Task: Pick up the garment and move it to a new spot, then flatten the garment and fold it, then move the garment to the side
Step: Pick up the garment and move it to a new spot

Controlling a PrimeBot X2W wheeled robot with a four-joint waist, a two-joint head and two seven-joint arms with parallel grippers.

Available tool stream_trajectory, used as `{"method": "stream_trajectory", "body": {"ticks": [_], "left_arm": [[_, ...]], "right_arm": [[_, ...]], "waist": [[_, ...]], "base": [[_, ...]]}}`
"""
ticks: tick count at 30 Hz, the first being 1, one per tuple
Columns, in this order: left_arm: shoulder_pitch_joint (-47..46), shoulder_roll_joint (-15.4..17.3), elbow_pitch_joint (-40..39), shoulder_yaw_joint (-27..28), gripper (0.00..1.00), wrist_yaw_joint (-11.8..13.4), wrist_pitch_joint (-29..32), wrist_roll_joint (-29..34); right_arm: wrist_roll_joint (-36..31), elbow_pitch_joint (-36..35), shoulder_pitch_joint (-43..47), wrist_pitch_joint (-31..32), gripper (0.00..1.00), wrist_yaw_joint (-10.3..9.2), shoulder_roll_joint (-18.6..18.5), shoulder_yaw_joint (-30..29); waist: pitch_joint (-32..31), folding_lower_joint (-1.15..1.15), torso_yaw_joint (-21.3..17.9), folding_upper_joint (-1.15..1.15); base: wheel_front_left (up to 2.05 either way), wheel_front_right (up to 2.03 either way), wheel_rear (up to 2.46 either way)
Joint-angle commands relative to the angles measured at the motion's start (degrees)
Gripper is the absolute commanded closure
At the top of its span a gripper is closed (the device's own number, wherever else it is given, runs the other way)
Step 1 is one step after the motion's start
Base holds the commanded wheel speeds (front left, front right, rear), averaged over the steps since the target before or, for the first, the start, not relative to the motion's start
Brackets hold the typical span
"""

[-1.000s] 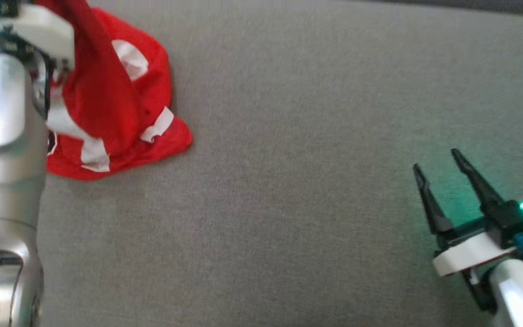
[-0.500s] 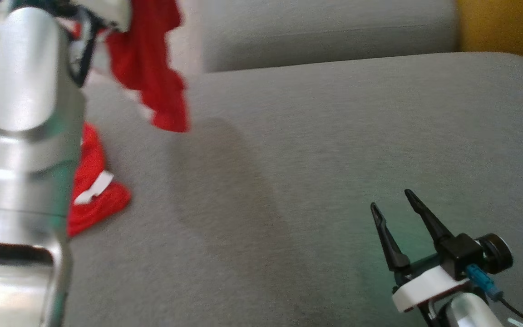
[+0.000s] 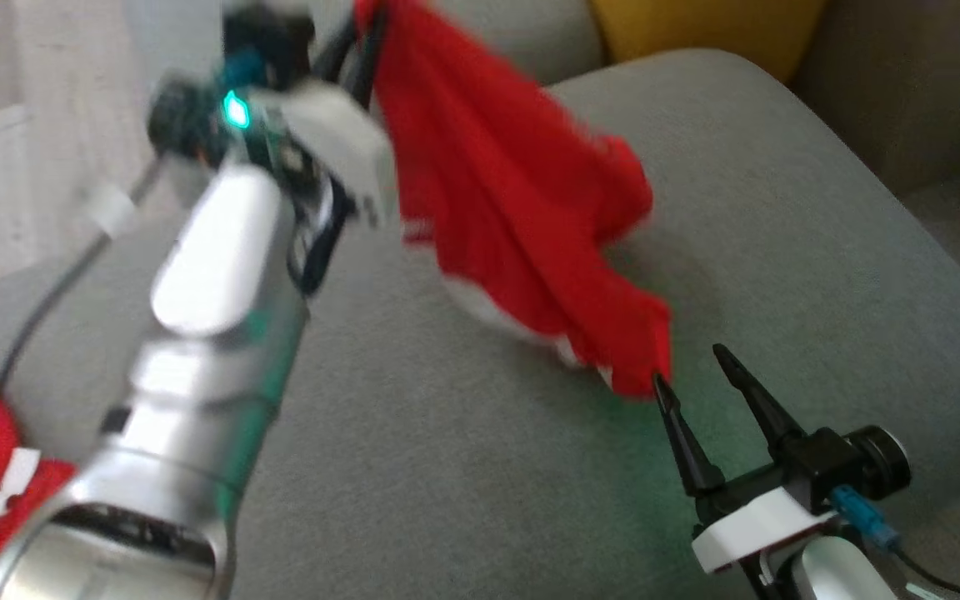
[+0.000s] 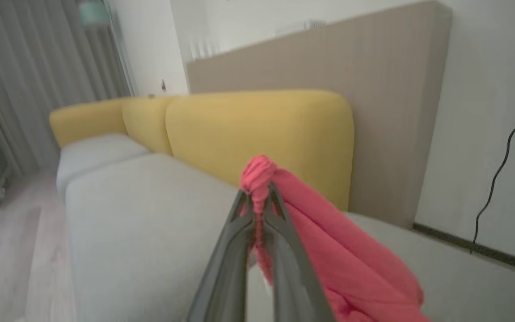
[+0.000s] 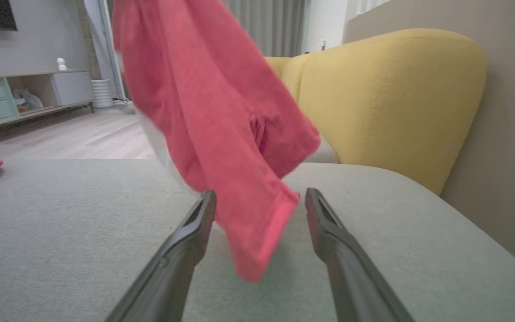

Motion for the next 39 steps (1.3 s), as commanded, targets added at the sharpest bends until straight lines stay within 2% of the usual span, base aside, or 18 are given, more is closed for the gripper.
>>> {"method": "stream_trajectory", "body": {"ticks": [1, 5, 7, 8, 9, 10, 11, 14, 19, 20, 21, 27, 30, 34, 39], "left_arm": [[-0.4, 1.8, 0.7, 0.5, 1.00, 1.5, -0.6, -0.2], [1.8, 1.6, 6.4, -0.1, 1.00, 4.7, -4.6, 0.2], [2.3, 1.8, 8.8, 0.4, 1.00, 6.3, -8.2, 0.4], [2.6, 1.9, 10.6, 1.2, 0.96, 6.6, -11.8, -0.3], [2.8, 1.9, 11.5, 1.4, 0.35, 6.2, -13.2, -0.7], [2.8, 1.9, 11.5, 1.4, 0.35, 6.2, -13.2, -0.7], [2.9, 1.8, 12.3, 1.8, 0.00, 5.8, -14.5, -1.4], [4.3, 1.7, 13.9, 2.0, 0.00, 4.5, -18.8, -2.7], [9.2, 2.4, 11.1, 2.7, 0.00, 6.5, -20.8, -1.8], [13.7, 3.3, 4.5, 3.6, 0.00, 8.6, -20.9, -0.1], [13.7, 3.3, 4.5, 3.6, 0.00, 8.6, -20.9, -0.1], [34.0, 4.0, -18.1, 6.8, 0.00, 12.7, -21.0, 5.2], [43.4, 3.8, -27.0, 8.2, 0.00, 13.2, -21.0, 7.2], [54.0, 3.0, -35.3, 9.4, 0.00, 14.0, -21.0, 9.3], [63.2, 2.1, -40.3, 9.2, 0.00, 15.3, -21.0, 11.2]], "right_arm": [[0.4, -2.4, -2.6, -0.7, 0.00, -0.04, 0.4, 1.3], [1.2, -3.0, -4.4, -0.7, 0.00, -0.04, 0.7, 1.3], [1.6, -3.0, -5.1, -0.7, 0.00, -0.04, 0.7, 1.4], [1.8, -3.1, -5.6, -0.7, 0.00, -0.04, 0.6, 1.3], [1.8, -3.1, -5.7, -0.7, 0.00, -0.04, 0.6, 1.2], [1.8, -3.1, -5.7, -0.7, 0.00, -0.04, 0.6, 1.2], [1.8, -3.0, -5.7, -0.7, 0.00, -0.04, 0.6, 1.0], [2.0, -2.7, -5.0, -0.7, 0.00, -0.04, 0.5, 0.5], [2.2, -2.2, -3.1, -0.7, 0.00, -0.04, 0.3, -1.1], [2.2, -2.0, -1.7, -0.7, 0.00, -0.04, 0.1, -1.8], [2.2, -2.0, -1.7, -0.7, 0.00, -0.04, 0.1, -1.8], [2.4, -1.5, 2.5, -0.7, 0.00, -0.04, 0.1, -4.1], [2.4, -1.3, 4.2, -0.7, 0.00, -0.04, 0.3, -5.2], [2.3, -0.7, 6.4, -0.7, 0.00, -0.04, 0.6, -6.5], [1.8, -0.2, 9.1, -0.7, 0.00, -0.04, 1.0, -7.4]], "waist": [[3.5, 0.01, -2.9, -0.01], [8.4, 0.01, -3.8, -0.01], [9.9, 0.01, -3.7, -0.01], [10.9, 0.01, -3.0, -0.01], [11.1, 0.01, -2.5, -0.01], [11.1, 0.01, -2.5, -0.01], [11.1, 0.01, -1.8, -0.01], [9.2, 0.01, 1.6, -0.01], [5.9, 0.01, 5.6, -0.01], [4.1, 0.01, 7.6, -0.01], [4.1, 0.01, 7.6, -0.01], [-0.1, 0.01, 12.8, -0.01], [-1.6, 0.01, 14.6, -0.01], [-3.7, 0.01, 16.5, -0.01], [-5.7, 0.01, 17.9, -0.01]], "base": [[0.00, 0.00, 0.00], [0.00, 0.00, 0.00], [0.00, 0.00, 0.00], [0.00, 0.00, 0.00], [0.00, 0.00, 0.00], [0.00, 0.00, 0.00], [0.00, 0.00, 0.00], [0.00, 0.00, 0.00], [0.00, 0.00, 0.00], [0.00, 0.00, 0.00], [0.00, 0.00, 0.00], [0.00, 0.00, 0.00], [0.00, 0.00, 0.00], [0.00, 0.00, 0.00], [0.00, 0.00, 0.00]]}}
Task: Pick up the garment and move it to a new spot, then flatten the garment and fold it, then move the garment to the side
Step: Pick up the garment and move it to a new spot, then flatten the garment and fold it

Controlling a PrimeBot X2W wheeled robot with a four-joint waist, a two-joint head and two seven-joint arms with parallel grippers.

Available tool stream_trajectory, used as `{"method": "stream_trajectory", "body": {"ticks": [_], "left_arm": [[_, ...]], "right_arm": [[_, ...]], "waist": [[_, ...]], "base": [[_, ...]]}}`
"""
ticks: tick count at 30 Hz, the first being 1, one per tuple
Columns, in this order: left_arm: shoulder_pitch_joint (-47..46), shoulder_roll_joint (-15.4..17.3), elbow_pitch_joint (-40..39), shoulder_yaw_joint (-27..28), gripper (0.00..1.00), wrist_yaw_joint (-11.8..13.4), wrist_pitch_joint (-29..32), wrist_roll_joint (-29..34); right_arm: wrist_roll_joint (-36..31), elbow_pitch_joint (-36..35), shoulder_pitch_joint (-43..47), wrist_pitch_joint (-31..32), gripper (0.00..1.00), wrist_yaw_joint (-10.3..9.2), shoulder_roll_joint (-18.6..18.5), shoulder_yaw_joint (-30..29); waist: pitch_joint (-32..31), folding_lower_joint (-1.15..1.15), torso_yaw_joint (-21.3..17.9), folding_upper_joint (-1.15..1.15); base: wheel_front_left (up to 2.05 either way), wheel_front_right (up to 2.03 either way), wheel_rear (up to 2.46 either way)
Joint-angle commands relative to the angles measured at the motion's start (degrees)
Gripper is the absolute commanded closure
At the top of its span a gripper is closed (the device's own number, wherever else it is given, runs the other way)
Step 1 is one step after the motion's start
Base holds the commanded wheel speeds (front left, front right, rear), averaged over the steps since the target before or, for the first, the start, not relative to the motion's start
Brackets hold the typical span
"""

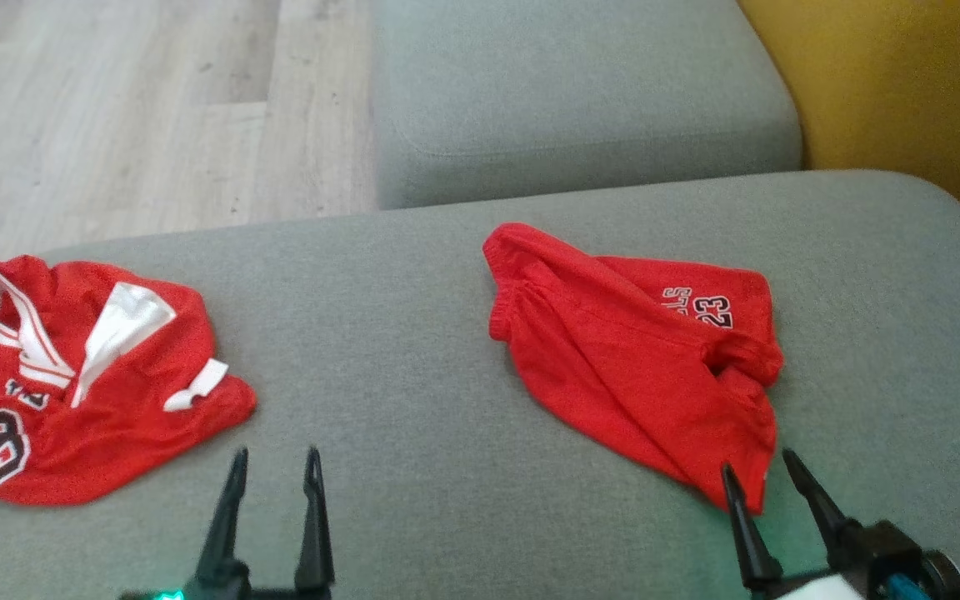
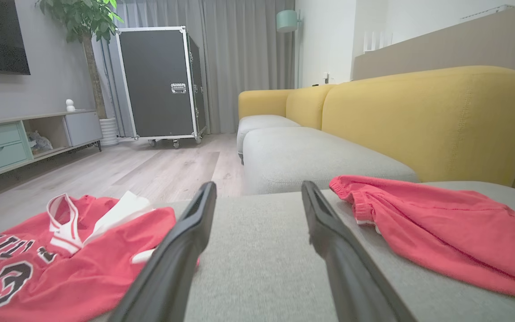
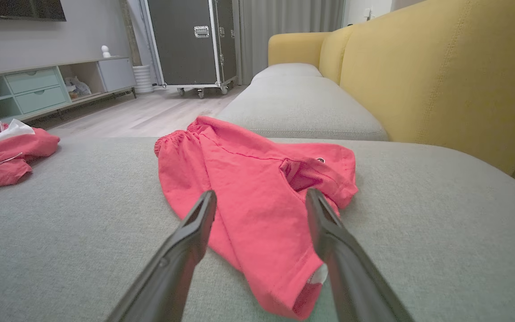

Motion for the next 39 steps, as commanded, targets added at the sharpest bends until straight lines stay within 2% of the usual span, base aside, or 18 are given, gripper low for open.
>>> {"method": "stream_trajectory", "body": {"ticks": [1, 4, 10, 39], "left_arm": [[-2.0, -0.4, -2.5, 1.6, 0.00, 0.5, -0.5, 0.7], [0.0, -0.6, -3.4, 0.8, 0.00, 1.7, -0.5, 2.9], [1.3, -0.8, -3.6, -0.5, 0.00, 2.3, -0.5, 4.5], [2.1, -0.9, -1.0, -0.9, 0.00, 2.4, -0.5, 3.8]], "right_arm": [[-0.4, -1.5, -1.3, -0.7, 0.00, -0.04, -0.3, 0.9], [-0.6, -1.4, -0.5, -0.7, 0.00, -0.04, -0.1, 0.9], [-0.7, -1.0, -0.1, -0.7, 0.00, -0.04, 0.1, 0.8], [-1.2, 0.3, 0.5, -0.7, 0.00, -0.04, 0.2, -1.2]], "waist": [[-1.0, 0.03, 1.0, -0.01], [-1.6, 0.03, 1.4, -0.01], [-2.0, 0.03, 1.9, -0.01], [-2.1, 0.03, 2.9, -0.01]], "base": [[0.00, 0.00, 0.00], [0.00, 0.00, 0.00], [0.00, 0.00, 0.00], [0.00, 0.00, 0.00]]}}
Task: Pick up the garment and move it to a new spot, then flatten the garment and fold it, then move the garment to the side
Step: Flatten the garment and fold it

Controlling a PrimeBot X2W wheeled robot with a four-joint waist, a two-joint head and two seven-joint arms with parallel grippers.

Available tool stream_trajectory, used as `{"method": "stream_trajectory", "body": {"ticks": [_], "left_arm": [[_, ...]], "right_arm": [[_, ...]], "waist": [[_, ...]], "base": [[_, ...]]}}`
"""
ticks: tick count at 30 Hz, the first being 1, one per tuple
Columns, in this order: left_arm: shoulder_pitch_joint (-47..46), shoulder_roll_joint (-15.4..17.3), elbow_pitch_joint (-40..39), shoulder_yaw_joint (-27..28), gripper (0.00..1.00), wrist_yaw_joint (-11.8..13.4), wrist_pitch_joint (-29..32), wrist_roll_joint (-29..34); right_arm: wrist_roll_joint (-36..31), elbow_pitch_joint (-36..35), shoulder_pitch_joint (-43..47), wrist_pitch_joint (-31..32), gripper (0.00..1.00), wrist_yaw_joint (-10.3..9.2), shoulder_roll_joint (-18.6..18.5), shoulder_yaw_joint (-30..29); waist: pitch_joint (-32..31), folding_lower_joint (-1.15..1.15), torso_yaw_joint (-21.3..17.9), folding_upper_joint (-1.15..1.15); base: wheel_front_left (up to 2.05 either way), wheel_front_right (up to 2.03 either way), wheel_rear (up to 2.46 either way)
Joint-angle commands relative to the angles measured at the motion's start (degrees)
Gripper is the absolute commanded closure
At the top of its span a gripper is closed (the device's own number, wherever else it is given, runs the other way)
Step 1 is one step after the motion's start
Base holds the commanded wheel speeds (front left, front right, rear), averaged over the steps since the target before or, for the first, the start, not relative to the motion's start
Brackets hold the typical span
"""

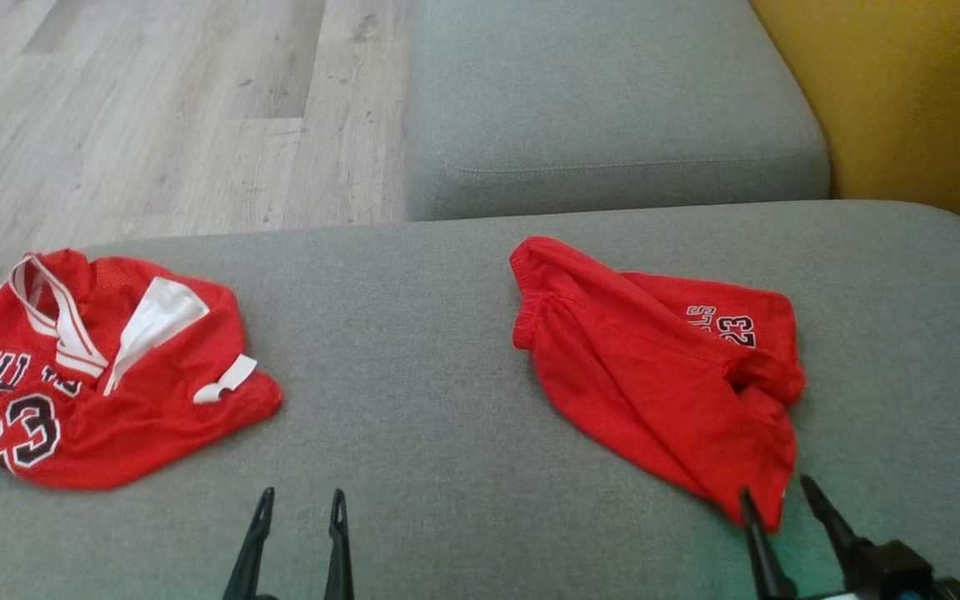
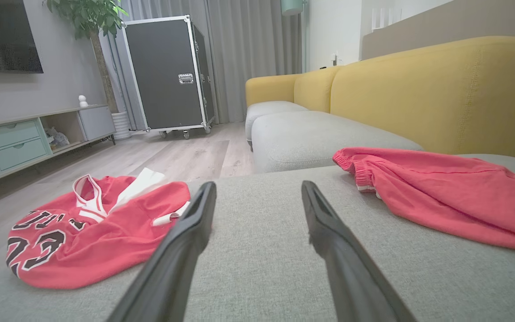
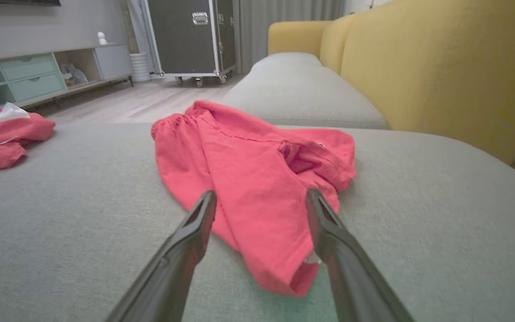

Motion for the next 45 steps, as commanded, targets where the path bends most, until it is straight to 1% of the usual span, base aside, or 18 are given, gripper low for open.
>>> {"method": "stream_trajectory", "body": {"ticks": [1, 6, 11, 12, 13, 14, 16, 17, 18, 19, 20, 23, 28, 29, 30, 39, 42, 45], "left_arm": [[-2.0, -0.5, -1.3, 1.1, 0.00, 0.4, -0.5, -0.2], [-2.7, -0.5, -0.7, -0.4, 0.00, 0.0, -0.5, -0.4], [-3.5, -0.5, -0.3, -2.1, 0.00, 0.5, -0.5, -1.3], [-3.7, -0.5, -0.2, -2.4, 0.00, 0.6, -0.5, -1.5], [-3.8, -0.5, -0.1, -2.6, 0.00, 0.6, -0.5, -1.6], [-3.9, -0.5, 0.0, -2.9, 0.00, 0.7, -0.5, -1.7], [-4.2, -0.5, 0.2, -3.3, 0.00, 0.8, -0.5, -1.8], [-4.4, -0.5, 0.3, -3.5, 0.00, 0.8, -0.5, -1.8], [-4.5, -0.5, 0.3, -3.7, 0.00, 0.8, -0.5, -1.9], [-4.7, -0.5, 0.4, -3.7, 0.00, 0.8, -0.5, -1.9], [-4.8, -0.5, 0.5, -3.8, 0.00, 0.8, -0.5, -1.9], [-5.6, -0.6, 0.6, -3.8, 0.00, 0.8, -0.5, -2.0], [-6.6, -0.6, 0.6, -3.8, 0.00, 0.9, -0.5, -2.0], [-6.6, -0.6, 0.6, -3.8, 0.00, 0.9, -0.5, -2.0], [-6.8, -0.6, 0.5, -3.9, 0.00, 0.9, -0.5, -2.0], [-8.3, -0.6, 0.8, -4.8, 0.00, 0.8, -0.5, -2.1], [-8.8, -0.6, 0.9, -4.9, 0.00, 0.6, -0.5, -2.1], [-8.8, -0.6, 0.8, -4.8, 0.00, 0.6, -0.5, -2.3]], "right_arm": [[-0.7, -1.1, -1.4, -0.7, 0.00, -0.04, -0.3, 0.3], [-0.7, 6.3, -2.9, -0.7, 0.00, -0.04, 0.2, -3.8], [-0.6, 13.0, -6.1, -0.7, 0.01, -0.04, -0.3, -3.6], [-0.5, 13.6, -6.6, -0.7, 0.13, -0.04, -0.5, -3.2], [-0.5, 14.1, -7.2, -0.7, 0.18, -0.04, -0.8, -3.0], [-0.7, 14.4, -7.6, -0.7, 0.16, -0.04, -1.2, -2.8], [-0.9, 14.8, -8.3, -0.7, 0.25, -0.04, -1.6, -2.4], [-0.9, 15.1, -8.6, -0.7, 0.32, -0.04, -1.6, -2.3], [-0.9, 15.5, -8.9, -0.7, 0.45, -0.04, -1.8, -1.9], [-0.9, 16.1, -9.1, -0.7, 0.78, -0.04, -1.9, -1.6], [-0.7, 16.9, -9.4, -0.7, 1.00, -0.04, -1.9, -1.2], [0.8, 16.1, -11.2, -0.7, 1.00, -0.04, -2.2, 2.3], [4.1, 6.7, -13.8, -0.7, 1.00, -0.04, -3.1, 10.3], [4.1, 6.7, -13.8, -0.7, 1.00, -0.04, -3.1, 10.3], [4.6, 4.4, -14.8, -0.7, 1.00, -0.04, -3.2, 11.6], [4.1, -13.2, -29.7, -0.7, 1.00, -0.04, -3.5, 23.1], [4.0, -17.1, -35.3, -0.7, 1.00, -0.04, -3.2, 24.8], [3.6, -18.7, -39.0, -0.7, 1.00, -0.04, -3.1, 23.5]], "waist": [[0.2, 0.00, 0.2, 0.00], [1.8, 0.00, 1.5, 0.00], [3.3, 0.00, 2.6, 0.00], [3.6, 0.00, 2.8, 0.00], [3.7, 0.00, 2.9, 0.00], [3.9, 0.00, 3.1, 0.00], [4.1, 0.00, 3.4, 0.00], [4.2, 0.00, 3.6, 0.00], [4.3, 0.00, 3.8, 0.00], [4.4, 0.00, 3.9, 0.00], [4.5, 0.00, 4.0, 0.00], [5.0, 0.00, 4.6, 0.00], [5.6, 0.00, 4.9, 0.00], [5.6, 0.00, 4.9, 0.00], [5.8, 0.00, 4.8, 0.00], [5.5, 0.00, 4.0, 0.00], [4.9, 0.00, 3.9, 0.00], [4.1, 0.00, 3.7, 0.00]], "base": [[0.00, 0.00, 0.00], [0.00, 0.00, 0.00], [0.00, 0.00, 0.00], [0.00, 0.00, 0.00], [0.00, 0.00, 0.00], [0.00, 0.00, 0.00], [0.00, 0.00, 0.00], [0.00, 0.00, 0.00], [0.00, 0.00, 0.00], [0.00, 0.00, 0.00], [0.00, 0.00, 0.00], [0.00, 0.00, 0.00], [0.00, 0.00, 0.00], [0.00, 0.00, 0.00], [0.00, 0.00, 0.00], [0.00, 0.00, 0.00], [0.00, 0.00, 0.00], [0.00, 0.00, 0.00]]}}
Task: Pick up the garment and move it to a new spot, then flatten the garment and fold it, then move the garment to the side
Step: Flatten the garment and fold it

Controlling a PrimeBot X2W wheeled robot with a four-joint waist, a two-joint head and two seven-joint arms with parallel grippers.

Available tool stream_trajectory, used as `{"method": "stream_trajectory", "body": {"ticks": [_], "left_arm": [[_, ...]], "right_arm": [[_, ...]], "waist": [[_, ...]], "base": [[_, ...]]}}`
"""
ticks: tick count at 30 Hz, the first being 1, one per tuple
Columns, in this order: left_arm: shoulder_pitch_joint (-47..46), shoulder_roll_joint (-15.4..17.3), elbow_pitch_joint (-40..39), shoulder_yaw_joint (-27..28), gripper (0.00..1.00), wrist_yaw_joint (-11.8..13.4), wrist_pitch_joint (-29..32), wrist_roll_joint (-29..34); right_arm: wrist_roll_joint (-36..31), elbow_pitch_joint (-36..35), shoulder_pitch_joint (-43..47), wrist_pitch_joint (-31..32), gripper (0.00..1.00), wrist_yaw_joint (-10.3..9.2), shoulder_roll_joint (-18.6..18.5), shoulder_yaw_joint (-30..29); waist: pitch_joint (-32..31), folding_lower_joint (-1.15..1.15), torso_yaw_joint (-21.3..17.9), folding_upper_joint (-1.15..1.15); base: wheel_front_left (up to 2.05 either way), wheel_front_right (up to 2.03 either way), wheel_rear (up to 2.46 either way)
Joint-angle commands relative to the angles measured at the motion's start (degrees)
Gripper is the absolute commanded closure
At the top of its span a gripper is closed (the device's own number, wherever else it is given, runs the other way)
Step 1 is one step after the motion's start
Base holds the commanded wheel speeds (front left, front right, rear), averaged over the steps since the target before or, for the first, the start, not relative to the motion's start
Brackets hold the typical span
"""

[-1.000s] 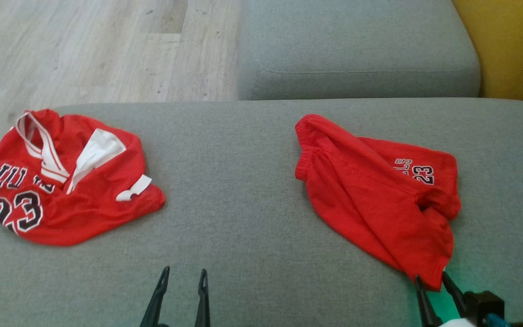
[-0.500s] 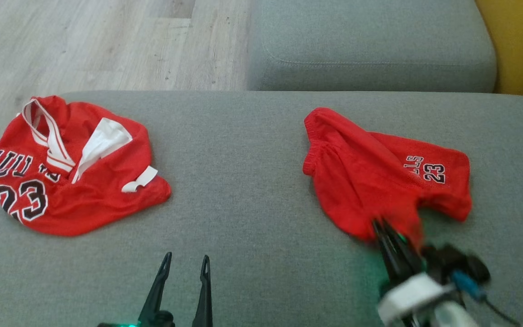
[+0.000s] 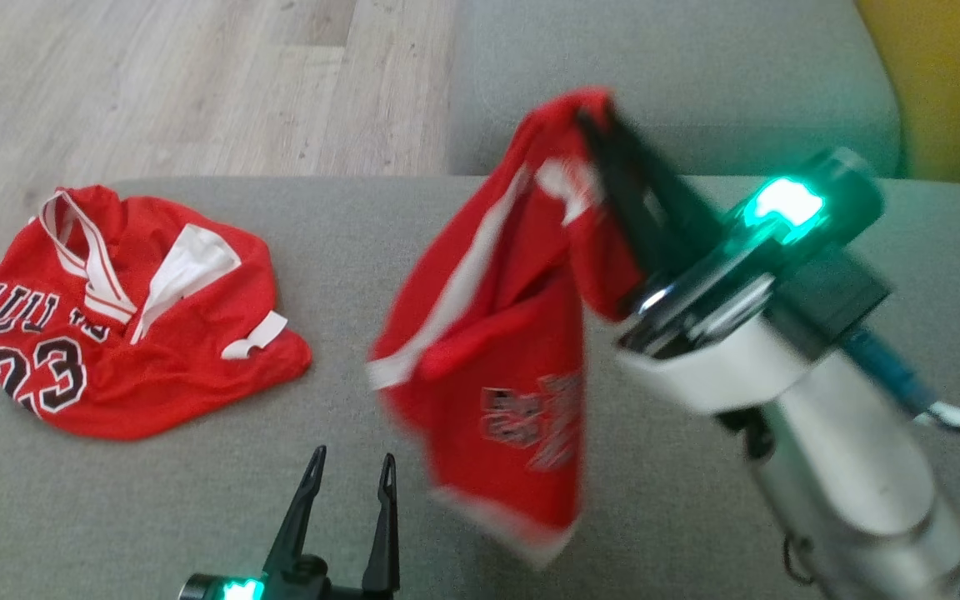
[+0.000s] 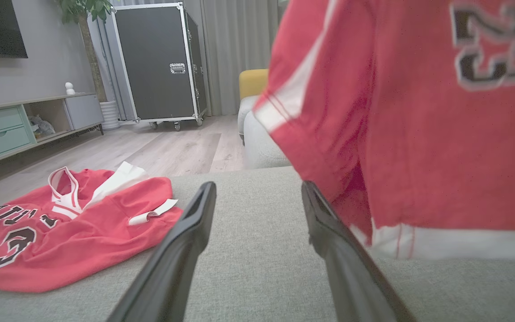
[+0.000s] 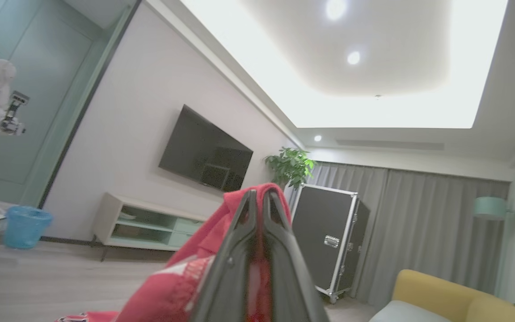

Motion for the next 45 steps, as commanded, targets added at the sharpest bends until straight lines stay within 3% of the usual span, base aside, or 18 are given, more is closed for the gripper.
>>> {"method": "stream_trajectory", "body": {"ticks": [1, 6, 11, 15, 18, 29, 30, 31, 39, 45], "left_arm": [[-2.5, -0.5, -1.8, 1.6, 0.00, 0.2, -0.5, -0.6], [-2.3, -0.5, -2.4, 1.3, 0.00, 0.4, -0.5, -1.2], [-2.5, -0.5, -3.0, 0.4, 0.00, 0.3, -0.5, -1.8], [-3.0, -0.5, -2.9, -0.2, 0.00, -0.2, -0.5, -1.8], [-3.8, -0.5, -2.8, -0.6, 0.00, -0.4, -0.5, -1.7], [-12.4, -0.5, -0.6, -4.0, 0.00, -2.1, -0.5, -2.6], [-13.9, -0.5, 0.0, -4.4, 0.00, -2.3, -0.5, -2.8], [-15.4, -0.5, 0.7, -4.9, 0.00, -2.3, -0.5, -3.2], [-30.2, -0.5, 14.2, -12.7, 0.00, -5.3, -0.3, -11.8], [-41.9, -0.5, 24.3, -20.5, 0.00, -6.3, 7.2, -23.7]], "right_arm": [[-0.4, -1.7, -2.0, -0.3, 1.00, -0.04, 0.5, -1.2], [-1.5, 3.4, 0.2, -0.3, 1.00, -0.04, -1.7, -9.3], [-0.4, 12.2, 8.2, -0.3, 1.00, -0.04, -7.0, -16.5], [1.3, 21.6, 14.4, 1.0, 1.00, -0.04, -11.0, -19.1], [4.3, 25.3, 18.3, 3.5, 1.00, -0.04, -11.8, -19.3], [8.0, 22.9, 26.3, 17.1, 1.00, -0.04, -15.9, -19.3], [7.3, 22.1, 26.8, 18.0, 0.75, -0.04, -16.1, -20.5], [6.3, 21.1, 27.1, 18.4, 0.00, -0.04, -16.2, -21.8], [2.4, 11.5, 27.9, 18.8, 0.00, -0.04, -15.9, -25.3], [1.6, 6.5, 28.5, 19.9, 0.00, -0.04, -15.5, -26.4]], "waist": [[-0.4, -0.01, -0.2, 0.00], [-0.3, -0.01, -0.8, 0.00], [1.2, -0.01, -1.4, 0.00], [2.3, -0.01, -1.7, 0.00], [3.0, -0.01, -2.4, 0.00], [5.7, -0.01, -6.4, 0.00], [5.9, -0.01, -7.0, 0.00], [6.2, -0.01, -7.6, 0.00], [9.9, -0.01, -12.0, 0.00], [13.2, -0.01, -15.3, 0.00]], "base": [[0.00, 0.00, 0.00], [0.00, 0.00, 0.00], [0.00, 0.00, 0.00], [0.00, 0.00, 0.00], [0.00, 0.00, 0.00], [0.00, 0.00, 0.00], [0.00, 0.00, 0.00], [0.00, 0.00, 0.00], [0.00, 0.00, 0.00], [0.00, 0.00, 0.00]]}}
